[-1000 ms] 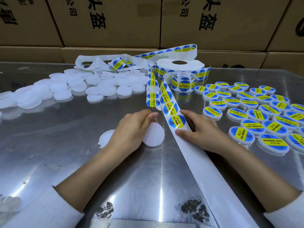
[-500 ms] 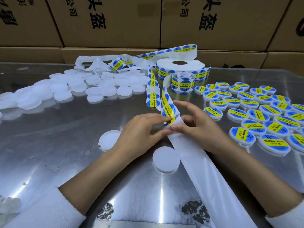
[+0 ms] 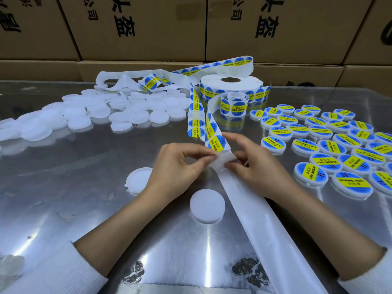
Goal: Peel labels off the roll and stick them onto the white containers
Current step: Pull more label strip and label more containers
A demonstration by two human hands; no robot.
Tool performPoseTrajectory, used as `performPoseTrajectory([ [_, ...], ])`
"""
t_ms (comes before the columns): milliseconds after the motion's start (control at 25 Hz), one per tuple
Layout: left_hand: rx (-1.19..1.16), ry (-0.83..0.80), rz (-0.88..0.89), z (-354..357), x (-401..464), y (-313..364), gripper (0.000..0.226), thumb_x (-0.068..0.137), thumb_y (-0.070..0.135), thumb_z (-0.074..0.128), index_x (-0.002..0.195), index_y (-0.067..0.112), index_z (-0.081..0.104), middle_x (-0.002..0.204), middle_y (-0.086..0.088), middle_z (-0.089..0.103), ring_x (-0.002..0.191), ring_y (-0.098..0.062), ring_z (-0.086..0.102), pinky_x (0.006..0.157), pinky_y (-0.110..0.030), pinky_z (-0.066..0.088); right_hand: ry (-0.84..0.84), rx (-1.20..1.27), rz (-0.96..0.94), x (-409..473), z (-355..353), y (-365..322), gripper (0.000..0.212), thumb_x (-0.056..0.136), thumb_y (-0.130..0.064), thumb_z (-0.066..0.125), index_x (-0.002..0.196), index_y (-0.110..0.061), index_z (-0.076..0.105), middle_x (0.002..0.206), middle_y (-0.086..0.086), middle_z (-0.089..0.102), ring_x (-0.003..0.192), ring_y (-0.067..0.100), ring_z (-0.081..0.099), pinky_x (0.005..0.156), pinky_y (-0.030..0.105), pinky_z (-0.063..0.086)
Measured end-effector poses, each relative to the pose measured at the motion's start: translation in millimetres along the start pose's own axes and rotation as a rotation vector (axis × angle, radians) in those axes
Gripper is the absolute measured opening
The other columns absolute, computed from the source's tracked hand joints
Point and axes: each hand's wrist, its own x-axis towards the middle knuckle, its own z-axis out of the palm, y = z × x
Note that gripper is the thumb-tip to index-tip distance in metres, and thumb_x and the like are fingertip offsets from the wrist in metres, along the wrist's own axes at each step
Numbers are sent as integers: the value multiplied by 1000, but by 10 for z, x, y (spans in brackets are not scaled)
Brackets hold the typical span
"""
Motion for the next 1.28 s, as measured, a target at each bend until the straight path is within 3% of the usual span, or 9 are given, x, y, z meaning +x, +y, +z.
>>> performPoseTrajectory([
  [200, -100, 167, 33, -84, 51, 36, 10, 82, 10, 71, 86, 19, 74, 81, 8, 73, 70, -3, 64, 75, -19, 51, 4, -164, 156, -17, -75, 5, 78, 77, -27, 71, 144, -30, 30, 88, -14, 52, 87, 14, 46, 78, 31, 41],
  [280, -112, 179, 78, -101, 47, 58, 10, 83, 13, 71, 91, 18, 74, 83, 5, 73, 70, -9, 64, 75, -23, 51, 81, -152, 135, -5, -98, -49, 67, 77, -31, 72, 136, -27, 41, 92, -8, 49, 94, 15, 44, 82, 29, 37],
  [400, 24, 131, 245, -103, 21, 93, 14, 81, 20, 71, 95, 16, 72, 90, 5, 71, 74, -14, 63, 75, -23, 50, 199, 310, 143, 19, -150, -172, 17, 83, -37, 61, 90, -23, 67, 75, -15, 57, 77, 2, 50, 72, 15, 37],
  [520, 111, 103, 353, -96, 17, 96, 20, 80, 25, 71, 96, 12, 72, 93, 3, 69, 76, -7, 59, 74, -22, 48, 68, 472, 232, 25, -183, -241, 41, 92, -41, 49, 62, -22, 69, 62, -15, 64, 58, -7, 51, 57, 3, 35],
  [680, 140, 106, 410, -113, 36, 80, 27, 79, 31, 72, 97, 10, 72, 93, 4, 68, 77, 1, 53, 73, -17, 46, -137, 520, 291, -1, -178, -247, 46, 69, -66, 49, 57, -28, 71, 71, -9, 68, 72, 3, 55, 74, 15, 40],
  [840, 189, 56, 408, -139, 44, 77, 32, 78, 35, 69, 100, 12, 71, 94, 2, 68, 77, -10, 59, 71, -30, 51, -171, 699, 250, -9, -163, -196, 22, 69, -46, 73, 66, -24, 71, 76, -4, 68, 80, 11, 57, 87, 35, 36],
  [1000, 178, -224, 215, -181, 55, 68, 45, 73, 40, 76, 112, 22, 61, 98, 11, 65, 89, -9, 60, 81, -31, 48, -31, 740, 256, -14, -184, -198, 21, 67, -41, 69, 65, -20, 71, 76, -2, 72, 72, 7, 60, 68, 15, 42],
  [1160, 312, -705, -46, -217, 0, -1, 72, 52, 61, 80, 104, 43, 33, 105, 27, 40, 104, 4, 40, 89, -14, 35, 110, 719, 356, -2, -201, -156, 20, 73, -41, 67, 72, -22, 72, 87, 1, 71, 85, 15, 51, 75, 28, 35],
  [1280, 493, -781, -14, -279, 17, -46, 72, 47, 71, 76, 98, 40, 34, 104, 25, 38, 102, 1, 37, 90, -22, 33, 105, 716, 372, -6, -189, -175, 19, 80, -39, 67, 77, -20, 72, 95, 7, 73, 87, 15, 52, 77, 29, 36],
])
